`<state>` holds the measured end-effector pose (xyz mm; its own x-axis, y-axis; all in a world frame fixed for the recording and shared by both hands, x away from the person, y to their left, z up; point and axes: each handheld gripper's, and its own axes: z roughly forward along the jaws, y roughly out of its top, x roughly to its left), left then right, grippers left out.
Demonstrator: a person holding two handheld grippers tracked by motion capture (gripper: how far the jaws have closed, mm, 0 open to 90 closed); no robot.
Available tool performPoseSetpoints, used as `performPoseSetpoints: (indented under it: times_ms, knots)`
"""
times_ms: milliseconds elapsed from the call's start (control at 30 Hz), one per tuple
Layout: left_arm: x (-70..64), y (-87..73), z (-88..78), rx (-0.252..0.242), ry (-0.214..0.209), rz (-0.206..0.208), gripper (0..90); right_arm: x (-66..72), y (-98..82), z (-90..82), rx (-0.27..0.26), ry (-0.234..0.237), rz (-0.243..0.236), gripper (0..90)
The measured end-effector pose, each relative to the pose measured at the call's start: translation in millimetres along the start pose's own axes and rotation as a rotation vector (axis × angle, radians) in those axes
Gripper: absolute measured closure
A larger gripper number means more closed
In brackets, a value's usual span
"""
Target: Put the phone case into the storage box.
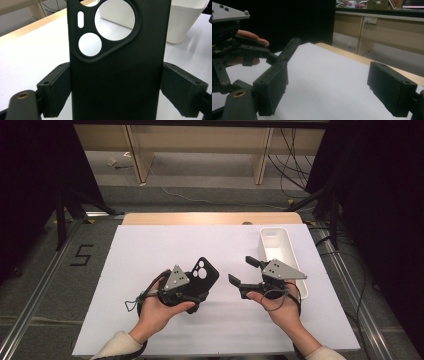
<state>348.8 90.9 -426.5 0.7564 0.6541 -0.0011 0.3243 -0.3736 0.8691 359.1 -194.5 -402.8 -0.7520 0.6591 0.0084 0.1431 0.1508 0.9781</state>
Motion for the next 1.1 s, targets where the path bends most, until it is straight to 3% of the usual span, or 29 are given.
performPoseSetpoints:
  times_ms: [500,1100]
  knots:
    - [-14.7,4.0,14.5,0.018,0.002,0.047,14.6,5.2,9.6,12.2,-0.017,0.02,0.009,18.1]
    - [-31.8,6.8,26.9,0.027,-0.012,0.086,14.5,12.6,10.8,32.9,0.021,0.028,0.022,21.9]
